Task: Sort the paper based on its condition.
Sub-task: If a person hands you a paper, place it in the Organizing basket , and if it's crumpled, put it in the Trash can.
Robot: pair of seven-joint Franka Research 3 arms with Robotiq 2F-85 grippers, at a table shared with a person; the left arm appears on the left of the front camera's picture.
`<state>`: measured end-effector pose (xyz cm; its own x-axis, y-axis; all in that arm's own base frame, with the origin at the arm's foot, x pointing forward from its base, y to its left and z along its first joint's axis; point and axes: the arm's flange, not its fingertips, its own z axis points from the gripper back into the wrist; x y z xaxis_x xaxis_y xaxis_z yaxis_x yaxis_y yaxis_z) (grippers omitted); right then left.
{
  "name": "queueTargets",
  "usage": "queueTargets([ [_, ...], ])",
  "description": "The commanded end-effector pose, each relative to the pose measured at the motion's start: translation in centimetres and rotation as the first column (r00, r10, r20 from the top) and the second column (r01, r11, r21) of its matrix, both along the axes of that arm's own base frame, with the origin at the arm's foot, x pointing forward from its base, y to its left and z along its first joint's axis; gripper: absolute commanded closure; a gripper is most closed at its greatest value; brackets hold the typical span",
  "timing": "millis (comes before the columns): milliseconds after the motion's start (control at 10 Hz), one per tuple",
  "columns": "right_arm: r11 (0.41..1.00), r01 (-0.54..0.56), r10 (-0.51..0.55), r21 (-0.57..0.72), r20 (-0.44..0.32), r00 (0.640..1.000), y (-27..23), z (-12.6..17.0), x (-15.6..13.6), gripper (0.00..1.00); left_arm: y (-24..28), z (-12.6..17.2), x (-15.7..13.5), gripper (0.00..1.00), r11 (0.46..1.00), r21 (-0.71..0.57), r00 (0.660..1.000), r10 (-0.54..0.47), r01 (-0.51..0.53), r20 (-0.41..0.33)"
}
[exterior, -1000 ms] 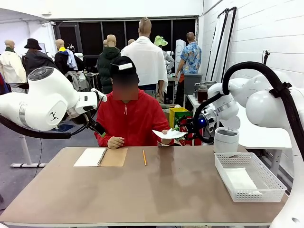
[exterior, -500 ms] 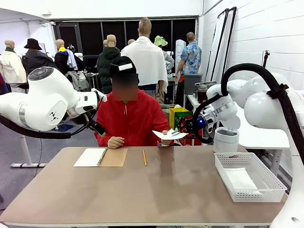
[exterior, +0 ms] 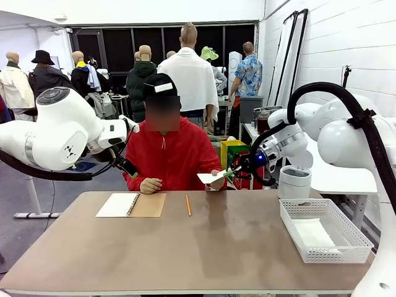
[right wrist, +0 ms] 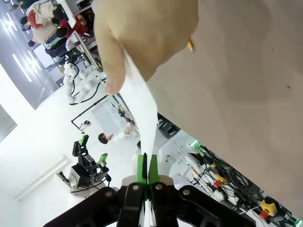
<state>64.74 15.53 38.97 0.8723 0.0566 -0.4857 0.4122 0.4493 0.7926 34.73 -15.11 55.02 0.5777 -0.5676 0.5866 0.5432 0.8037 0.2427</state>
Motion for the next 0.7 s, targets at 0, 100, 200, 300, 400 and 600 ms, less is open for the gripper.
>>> queueTargets([
  [0,0.998,-0.01,0.01,0.062,-0.003,1.0,0.1,1.4,0.0,1.0,0.0,0.0,0.0,0.0,1.0,0.001,1.0,0.0,0.0,0.001],
  [100,0.997,-0.023,0.022,0.072,0.021,1.0,-0.1,2.2,-0.3,1.0,0.0,0.0,0.0,0.0,1.0,0.001,1.0,0.0,0.0,0.001],
  [200,0.998,-0.041,0.037,0.058,0.06,0.998,-0.7,3.2,-0.7,1.0,0.0,0.0,0.0,0.0,1.0,0.001,1.0,0.0,0.0,0.001],
  [300,0.998,-0.057,0.054,0.024,0.12,0.991,-1.7,4.2,-1.0,1.0,0.0,0.0,0.0,0.0,1.0,0.001,1.0,0.0,0.0,0.001],
  [400,0.996,-0.08,0.084,-0.027,0.197,0.977,-3.0,5.4,-1.5,1.0,0.0,0.0,0.0,0.0,1.0,0.001,1.0,0.0,0.0,0.001],
  [600,0.971,-0.087,0.163,-0.225,0.347,0.924,-6.0,7.6,-2.9,1.0,0.0,0.0,0.0,0.0,1.0,0.001,1.0,0.0,0.0,0.001],
])
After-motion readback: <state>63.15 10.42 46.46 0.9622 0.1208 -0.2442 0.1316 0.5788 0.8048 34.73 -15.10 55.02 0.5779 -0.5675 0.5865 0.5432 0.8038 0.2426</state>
